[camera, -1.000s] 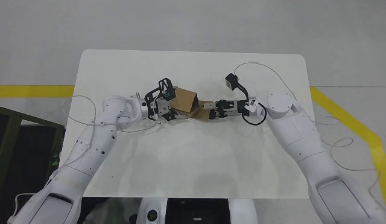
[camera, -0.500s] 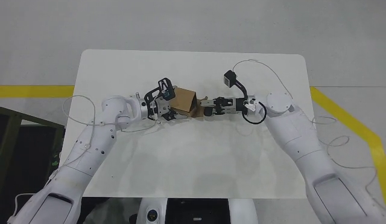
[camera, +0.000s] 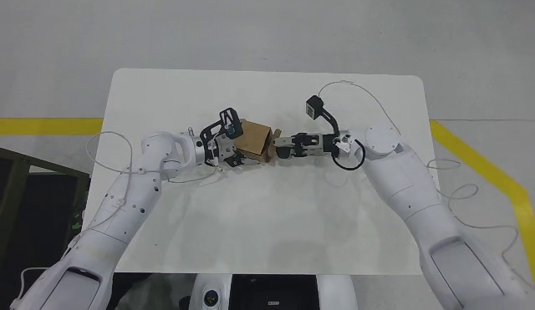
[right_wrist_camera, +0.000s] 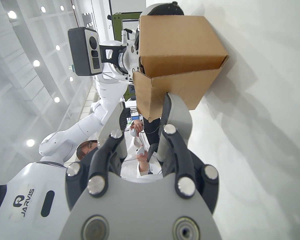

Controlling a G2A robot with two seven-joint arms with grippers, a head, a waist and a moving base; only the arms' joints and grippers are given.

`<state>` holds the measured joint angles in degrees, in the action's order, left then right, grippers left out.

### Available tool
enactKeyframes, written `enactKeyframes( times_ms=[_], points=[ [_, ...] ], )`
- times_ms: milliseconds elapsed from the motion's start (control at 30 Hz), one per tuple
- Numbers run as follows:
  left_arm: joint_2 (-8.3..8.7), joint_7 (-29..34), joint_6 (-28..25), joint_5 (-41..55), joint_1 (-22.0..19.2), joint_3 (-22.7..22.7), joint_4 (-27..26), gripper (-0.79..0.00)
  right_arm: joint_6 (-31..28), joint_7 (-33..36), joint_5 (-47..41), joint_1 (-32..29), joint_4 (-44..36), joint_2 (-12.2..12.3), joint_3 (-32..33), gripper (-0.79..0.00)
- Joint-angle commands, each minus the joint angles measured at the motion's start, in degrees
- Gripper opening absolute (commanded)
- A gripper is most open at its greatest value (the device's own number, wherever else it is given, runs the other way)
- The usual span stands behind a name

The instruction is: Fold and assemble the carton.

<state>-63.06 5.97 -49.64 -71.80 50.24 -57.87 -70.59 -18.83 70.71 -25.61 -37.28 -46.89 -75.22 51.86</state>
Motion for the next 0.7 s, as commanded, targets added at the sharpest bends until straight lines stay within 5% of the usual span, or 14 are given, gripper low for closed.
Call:
enactKeyframes(
  times_ms=[0, 667],
  points=[
    [0.00, -0.1, 0.1, 0.0, 0.0, 0.0, 0.0, 0.000, 0.1, 0.1, 0.4, 0.3, 0.4, -0.1, -0.2, -0.542],
    [0.04, -0.4, 0.1, -0.1, 0.2, -0.3, -0.1, 0.000, 5.1, -2.8, 11.3, 3.2, -2.7, 0.2, -1.6, -0.616]
  ],
)
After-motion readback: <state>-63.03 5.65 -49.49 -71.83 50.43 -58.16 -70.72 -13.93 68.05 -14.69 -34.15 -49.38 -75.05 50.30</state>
